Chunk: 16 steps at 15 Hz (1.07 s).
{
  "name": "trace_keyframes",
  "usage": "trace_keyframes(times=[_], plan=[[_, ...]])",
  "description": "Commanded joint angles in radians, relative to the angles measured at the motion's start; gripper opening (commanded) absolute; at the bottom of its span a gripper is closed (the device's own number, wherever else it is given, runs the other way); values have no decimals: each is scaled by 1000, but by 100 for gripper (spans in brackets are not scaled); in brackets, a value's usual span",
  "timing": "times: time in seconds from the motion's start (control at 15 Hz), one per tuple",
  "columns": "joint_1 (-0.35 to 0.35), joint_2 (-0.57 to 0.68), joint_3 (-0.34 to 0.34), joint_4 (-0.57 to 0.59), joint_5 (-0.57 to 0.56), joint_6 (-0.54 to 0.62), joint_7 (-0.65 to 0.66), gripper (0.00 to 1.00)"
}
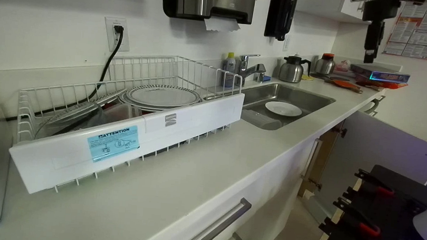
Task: Remove the plug from the sink drain
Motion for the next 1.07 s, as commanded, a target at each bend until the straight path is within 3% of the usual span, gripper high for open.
trace_keyframes(times=[0.0, 0.4, 0.67, 0.73, 1.0], plan=[[-29, 113, -79, 65, 4, 181, 9, 100], [-96, 388, -152, 200, 9, 433, 44, 100], [-135, 556, -148, 310, -1, 437, 113, 100], [-135, 479, -144, 235, 4, 458, 73, 100], [-143, 565, -143, 296, 2, 457, 94, 100]])
